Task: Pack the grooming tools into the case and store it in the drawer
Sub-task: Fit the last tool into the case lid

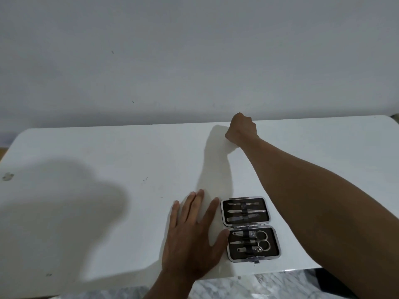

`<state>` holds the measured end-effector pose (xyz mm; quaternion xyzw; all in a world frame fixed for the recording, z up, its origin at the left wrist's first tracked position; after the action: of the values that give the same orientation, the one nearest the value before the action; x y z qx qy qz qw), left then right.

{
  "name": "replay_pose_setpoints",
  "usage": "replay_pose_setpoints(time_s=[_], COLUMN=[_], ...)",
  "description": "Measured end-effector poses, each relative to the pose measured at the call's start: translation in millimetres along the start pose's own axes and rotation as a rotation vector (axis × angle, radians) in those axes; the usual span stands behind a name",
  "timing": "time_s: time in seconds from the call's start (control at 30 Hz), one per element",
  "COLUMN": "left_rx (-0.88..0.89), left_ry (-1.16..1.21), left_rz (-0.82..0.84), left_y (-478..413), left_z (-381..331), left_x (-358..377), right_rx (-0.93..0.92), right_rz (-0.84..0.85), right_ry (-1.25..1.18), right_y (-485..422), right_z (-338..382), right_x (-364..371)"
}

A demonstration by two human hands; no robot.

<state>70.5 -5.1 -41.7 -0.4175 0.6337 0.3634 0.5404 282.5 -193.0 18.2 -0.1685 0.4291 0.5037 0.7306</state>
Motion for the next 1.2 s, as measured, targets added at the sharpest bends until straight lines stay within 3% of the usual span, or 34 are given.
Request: replay_pose_setpoints(time_s=[0.23, 0.53, 0.7, 0.9, 1.2], left_rx=[0.001, -0.006, -0.002, 0.003, -0.006], left_ry=[-0.013, -0.044, -0.069, -0.087, -0.110], left_rz=[-0.003, -0.039, -0.063, -0.090, -0.085], left_y=[-0.4, 0.3, 0.3, 1.5, 2.0], left_z=[-0.6, -1.7, -2.4, -0.4, -0.8], left_x=[0.4, -0.8, -0.2, 3.2, 7.1], right_rx=[0.004, 0.063, 0.031, -0.115, -0.368], right_rz=[0.078, 0.194, 0.223, 0.221, 0.261], right_ry=[-0.023, -0.514, -0.599, -0.517, -0.119], right_y=[11.3, 34.0, 58.4, 105.6, 152.7], right_z=[-10.8, -47.8, -73.4, -101.3, -125.7], right_x=[1.4, -13.0, -34.3, -62.4, -77.0])
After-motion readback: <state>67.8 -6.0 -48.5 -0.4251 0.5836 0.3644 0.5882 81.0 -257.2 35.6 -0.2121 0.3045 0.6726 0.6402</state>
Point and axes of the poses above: each hand's wrist, its own y-axis away from the middle knuckle, its own x-axis out of the palm, z = x × y, the point moved 3 cm from there along -y, towards the middle knuckle, and after that the axes turned 12 degrees about -y, right-handed, at the moved point
